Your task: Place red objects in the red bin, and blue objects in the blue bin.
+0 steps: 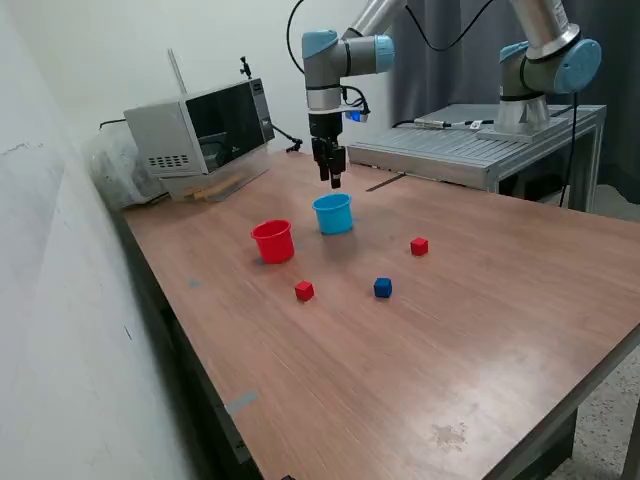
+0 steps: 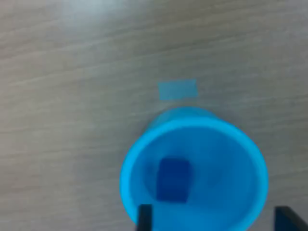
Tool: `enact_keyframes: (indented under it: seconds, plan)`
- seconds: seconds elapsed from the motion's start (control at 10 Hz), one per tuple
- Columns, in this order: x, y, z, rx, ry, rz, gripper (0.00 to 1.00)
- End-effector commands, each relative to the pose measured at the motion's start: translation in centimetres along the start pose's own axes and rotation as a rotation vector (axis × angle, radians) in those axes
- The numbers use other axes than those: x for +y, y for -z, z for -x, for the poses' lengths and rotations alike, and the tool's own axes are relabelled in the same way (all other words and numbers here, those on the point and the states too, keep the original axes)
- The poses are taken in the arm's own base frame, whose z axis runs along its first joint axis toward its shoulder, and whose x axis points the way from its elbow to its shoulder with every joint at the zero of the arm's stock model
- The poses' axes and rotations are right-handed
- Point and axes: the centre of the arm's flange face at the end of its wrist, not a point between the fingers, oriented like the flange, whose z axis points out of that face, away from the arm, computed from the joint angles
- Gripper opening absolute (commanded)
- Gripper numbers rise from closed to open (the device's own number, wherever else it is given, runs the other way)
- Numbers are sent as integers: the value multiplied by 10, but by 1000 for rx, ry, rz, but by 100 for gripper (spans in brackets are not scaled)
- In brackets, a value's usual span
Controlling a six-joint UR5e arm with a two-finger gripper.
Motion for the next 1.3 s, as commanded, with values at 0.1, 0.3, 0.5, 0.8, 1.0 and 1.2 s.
enact_keyframes:
  seconds: [0.1,0.3,0.5,0.8,1.0,1.2]
  plan:
    - [4,24,-81,17,86,-14,100]
    - [0,56,-170,46,204,39,100]
    - [10,84,-206,121,252,98,100]
    - [39,71,-257,161,361,121,100]
    - [59,31,-291,171,436,102,100]
    - [63,-15,-302,170,493,60,100]
